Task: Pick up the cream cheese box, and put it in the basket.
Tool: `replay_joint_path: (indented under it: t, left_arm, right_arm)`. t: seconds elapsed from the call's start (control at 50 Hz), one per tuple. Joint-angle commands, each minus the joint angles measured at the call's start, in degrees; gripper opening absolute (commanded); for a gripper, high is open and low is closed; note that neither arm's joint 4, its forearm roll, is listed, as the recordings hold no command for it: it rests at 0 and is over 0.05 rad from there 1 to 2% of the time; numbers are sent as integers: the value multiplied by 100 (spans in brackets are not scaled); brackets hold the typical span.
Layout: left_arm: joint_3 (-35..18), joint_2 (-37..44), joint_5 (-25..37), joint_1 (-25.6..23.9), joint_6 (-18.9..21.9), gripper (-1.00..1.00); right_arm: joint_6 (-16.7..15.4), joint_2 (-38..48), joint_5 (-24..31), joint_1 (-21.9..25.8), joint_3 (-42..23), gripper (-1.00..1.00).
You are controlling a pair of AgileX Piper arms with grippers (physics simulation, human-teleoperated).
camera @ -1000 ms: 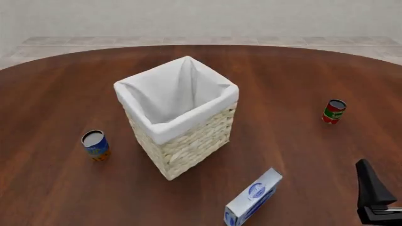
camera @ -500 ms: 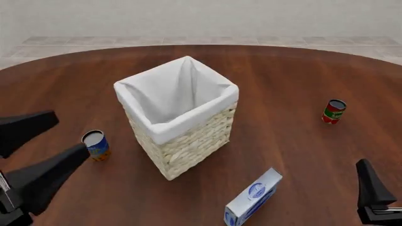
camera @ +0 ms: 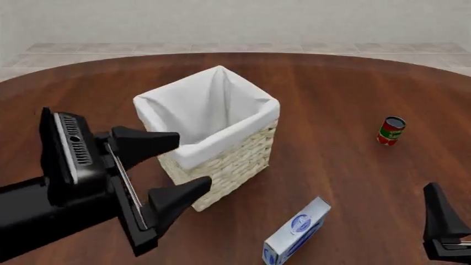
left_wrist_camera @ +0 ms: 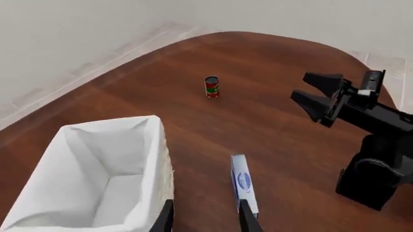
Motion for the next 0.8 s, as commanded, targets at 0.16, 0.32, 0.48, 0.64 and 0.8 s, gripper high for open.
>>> replay_joint_path:
  t: [0.16,0.32,0.48,0.64,0.8]
  left_arm:
    - [-422,1693,-613,-844,-115,100]
    - [-368,2224,-883,-858,8,100]
    - [-579,2696,-976,-975,-45,100]
    - [-491,3245,-1377,-955,-3,100]
    - [-491,3245,-1377,-955,-3,100]
  right_arm:
    - [-30,0,-98,-52,3,100]
    - [12,0,-104,-38,3,100]
    - [-1,0,-102,-33,3,100]
    - [-2,0,-89,-20,3,100]
    - [3,0,-55,37,2,100]
